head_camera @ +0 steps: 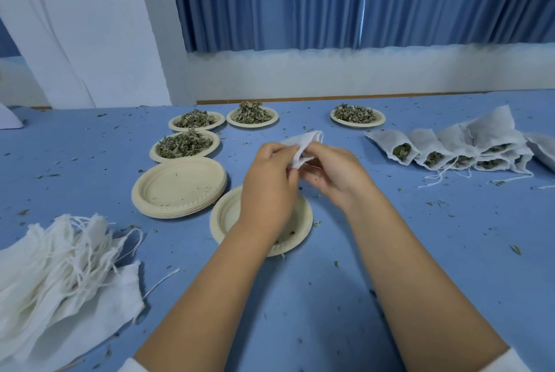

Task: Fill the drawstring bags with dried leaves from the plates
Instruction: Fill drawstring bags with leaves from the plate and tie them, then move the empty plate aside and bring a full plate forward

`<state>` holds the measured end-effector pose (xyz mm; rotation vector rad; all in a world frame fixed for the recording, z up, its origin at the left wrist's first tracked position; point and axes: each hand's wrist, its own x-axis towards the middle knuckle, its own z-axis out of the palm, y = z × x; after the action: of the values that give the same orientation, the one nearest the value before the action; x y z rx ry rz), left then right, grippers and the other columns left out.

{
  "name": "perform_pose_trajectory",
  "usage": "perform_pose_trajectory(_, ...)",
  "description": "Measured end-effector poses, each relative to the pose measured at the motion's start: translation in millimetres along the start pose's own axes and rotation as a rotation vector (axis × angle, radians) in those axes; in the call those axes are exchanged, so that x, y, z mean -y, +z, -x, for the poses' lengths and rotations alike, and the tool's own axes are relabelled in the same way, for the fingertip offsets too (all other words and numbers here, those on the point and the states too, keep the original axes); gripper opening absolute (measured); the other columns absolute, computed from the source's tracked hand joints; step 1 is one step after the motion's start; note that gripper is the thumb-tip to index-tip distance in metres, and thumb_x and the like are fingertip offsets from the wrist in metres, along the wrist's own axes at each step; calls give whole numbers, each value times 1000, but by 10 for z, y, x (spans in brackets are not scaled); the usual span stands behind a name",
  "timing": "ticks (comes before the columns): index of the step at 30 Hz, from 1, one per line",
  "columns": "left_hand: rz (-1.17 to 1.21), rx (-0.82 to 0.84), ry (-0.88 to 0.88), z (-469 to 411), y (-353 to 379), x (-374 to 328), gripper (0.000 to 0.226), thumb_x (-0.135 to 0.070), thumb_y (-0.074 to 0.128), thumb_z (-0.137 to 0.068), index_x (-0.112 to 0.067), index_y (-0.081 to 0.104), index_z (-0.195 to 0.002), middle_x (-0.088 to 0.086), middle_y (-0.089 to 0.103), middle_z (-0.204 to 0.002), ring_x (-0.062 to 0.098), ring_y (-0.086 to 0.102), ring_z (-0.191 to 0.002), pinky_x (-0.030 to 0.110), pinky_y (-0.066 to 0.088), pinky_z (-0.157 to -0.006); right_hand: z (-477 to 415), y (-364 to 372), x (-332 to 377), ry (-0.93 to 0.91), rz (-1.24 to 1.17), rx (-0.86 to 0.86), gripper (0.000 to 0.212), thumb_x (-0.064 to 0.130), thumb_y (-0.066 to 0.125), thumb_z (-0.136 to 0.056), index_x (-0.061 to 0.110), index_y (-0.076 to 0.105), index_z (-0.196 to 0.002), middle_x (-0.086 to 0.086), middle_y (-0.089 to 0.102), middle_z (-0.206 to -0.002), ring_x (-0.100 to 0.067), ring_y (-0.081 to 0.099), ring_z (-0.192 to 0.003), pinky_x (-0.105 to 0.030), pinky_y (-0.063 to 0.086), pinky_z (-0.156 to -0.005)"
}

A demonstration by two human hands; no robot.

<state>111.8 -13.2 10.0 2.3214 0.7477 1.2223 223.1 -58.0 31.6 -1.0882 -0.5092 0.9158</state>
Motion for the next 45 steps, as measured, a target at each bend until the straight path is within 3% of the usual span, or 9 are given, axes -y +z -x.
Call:
perform_pose_trajectory(2, -28, 34, -29, -77, 160, -102, 36, -5, 52, -92, -14, 65, -124, 3, 58, -124, 19, 57, -107, 31, 45, -89, -48, -67, 25, -19, -67, -96, 15, -5, 54, -84, -1, 68, -80, -13, 70, -72, -20, 70, -67, -27, 58, -65)
perform_pose_trajectory(8, -68, 196, -64, -332, 634, -304, 29, -2, 43, -94, -4, 64, -114, 12, 58, -124, 26, 55, -110, 33, 43, -86, -317, -430, 92, -44, -255, -337, 16, 8, 46, -87, 7, 54, -73, -8, 58, -67, -19, 60, -58, -26, 51, -57)
perform_pose_trajectory(12, -121, 291, -49, -530, 847, -319, 22, 0, 42, -91, -2, 62, -101, 15, 60, -114, 29, 57, -101, 26, 30, -68, -553, -600, 66, -87, -28, -442, 20, 20, 57, -87, 10, 57, -69, -1, 59, -56, -12, 59, -48, -19, 43, -41)
perform_pose_trajectory(19, -108, 411, -118, -818, 1175, -180, 18, 6, 44, -85, 0, 59, -93, 19, 59, -112, 31, 57, -99, 28, 35, -70, -936, -909, -17, -61, 385, -575, 27, 8, 57, -81, 10, 47, -57, -12, 49, -56, -20, 44, -38, -23, 38, -41)
perform_pose_trajectory(24, -10, 513, -196, -906, 1483, -212, 31, -5, 45, -94, 2, 49, -123, 18, 41, -136, 32, 53, -111, 30, 39, -90, -1027, -1161, -61, -104, 565, -741, 31, 7, 56, -83, 13, 44, -55, -2, 46, -55, -19, 42, -55, -27, 29, -46)
perform_pose_trajectory(31, -40, 663, -169, -909, 1639, -201, 34, -15, 46, -98, 0, 52, -128, 17, 44, -139, 32, 51, -121, 36, 40, -101, -1053, -1260, -59, -128, 591, -822, 6, 9, 57, -87, 6, 60, -90, -6, 57, -80, -22, 49, -70, -17, 25, -42)
perform_pose_trajectory(35, -57, 639, -155, -867, 1552, -161, 25, -15, 47, -97, 2, 56, -113, 18, 52, -127, 34, 53, -116, 40, 44, -94, -1002, -1144, -56, -225, 617, -899, 30, 13, 65, -81, 5, 50, -106, -11, 45, -109, -23, 47, -71, -17, 32, -46)
perform_pose_trajectory(40, -107, 548, -139, -851, 1227, 9, 39, -13, 46, -98, -1, 47, -135, 16, 46, -142, 28, 44, -130, 31, 34, -102, -822, -864, -108, -406, 841, -930, 53, 8, 64, -80, 5, 39, -127, -18, 33, -134, -37, 50, -103, -31, 35, -67)
perform_pose_trajectory(45, -86, 436, -226, -808, 641, 277, 38, -10, 46, -98, -9, 52, -136, 6, 56, -138, 20, 51, -127, 30, 38, -106, -680, -577, -136, -659, 991, -791, 59, 5, 58, -81, 8, 41, -137, -15, 28, -142, -25, 45, -85, -30, 36, -61)
